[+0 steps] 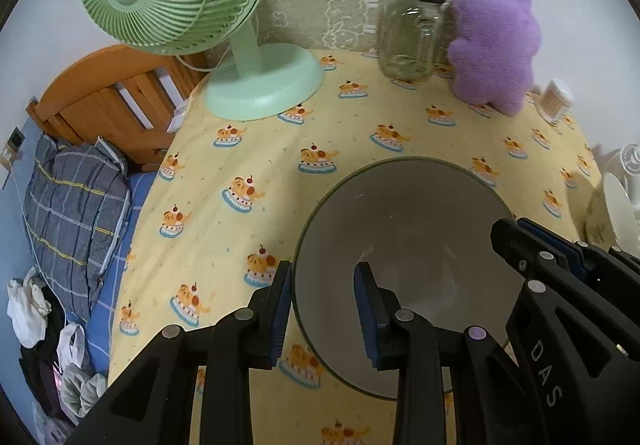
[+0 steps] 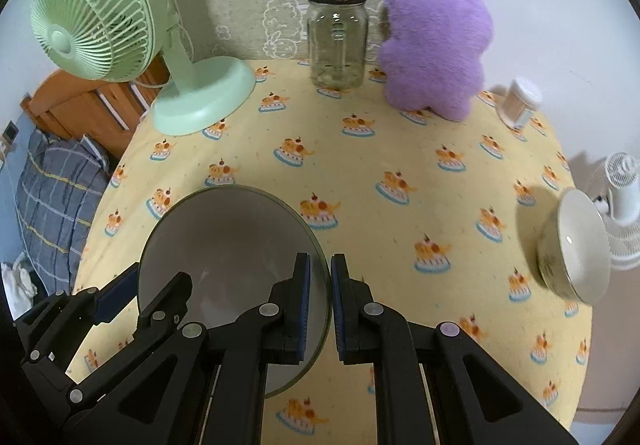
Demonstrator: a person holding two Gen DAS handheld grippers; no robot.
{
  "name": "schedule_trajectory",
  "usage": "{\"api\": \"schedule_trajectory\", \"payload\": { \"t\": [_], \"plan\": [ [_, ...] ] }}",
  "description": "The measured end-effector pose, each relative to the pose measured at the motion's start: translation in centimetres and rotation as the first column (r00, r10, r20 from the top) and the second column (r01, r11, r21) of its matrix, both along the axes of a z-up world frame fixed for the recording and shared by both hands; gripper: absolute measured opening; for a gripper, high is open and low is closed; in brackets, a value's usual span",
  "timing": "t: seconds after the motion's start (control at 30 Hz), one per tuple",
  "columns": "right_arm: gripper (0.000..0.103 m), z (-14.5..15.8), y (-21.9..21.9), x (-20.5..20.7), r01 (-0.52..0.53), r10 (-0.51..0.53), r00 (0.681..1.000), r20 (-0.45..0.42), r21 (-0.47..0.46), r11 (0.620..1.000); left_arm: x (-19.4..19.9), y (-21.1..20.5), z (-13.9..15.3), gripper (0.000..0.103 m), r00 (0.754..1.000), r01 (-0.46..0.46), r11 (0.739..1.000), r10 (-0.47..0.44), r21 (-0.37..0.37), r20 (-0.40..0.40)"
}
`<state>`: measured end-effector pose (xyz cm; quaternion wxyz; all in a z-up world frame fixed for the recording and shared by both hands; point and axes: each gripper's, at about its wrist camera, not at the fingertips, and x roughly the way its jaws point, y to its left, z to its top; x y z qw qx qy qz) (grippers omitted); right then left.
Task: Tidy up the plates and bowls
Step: 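Carry the grey-rimmed bowl with both tools beside the plate stack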
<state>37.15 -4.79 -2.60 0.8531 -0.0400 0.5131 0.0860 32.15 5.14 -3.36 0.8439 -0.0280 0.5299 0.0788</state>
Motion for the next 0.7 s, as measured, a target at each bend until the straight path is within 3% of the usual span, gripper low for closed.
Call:
{"api": "schedule_trajectory", "payload": {
  "t": [0.7],
  "plan": [
    [0.014, 7.8, -1.1, -11.6, 0.129, -0.129, 0.987, 0.096, 0.008, 0.992, -9.2, -0.6, 7.3, 0.030, 0.989, 0.111, 0.994, -0.110, -0.008, 0.103]
  ]
}}
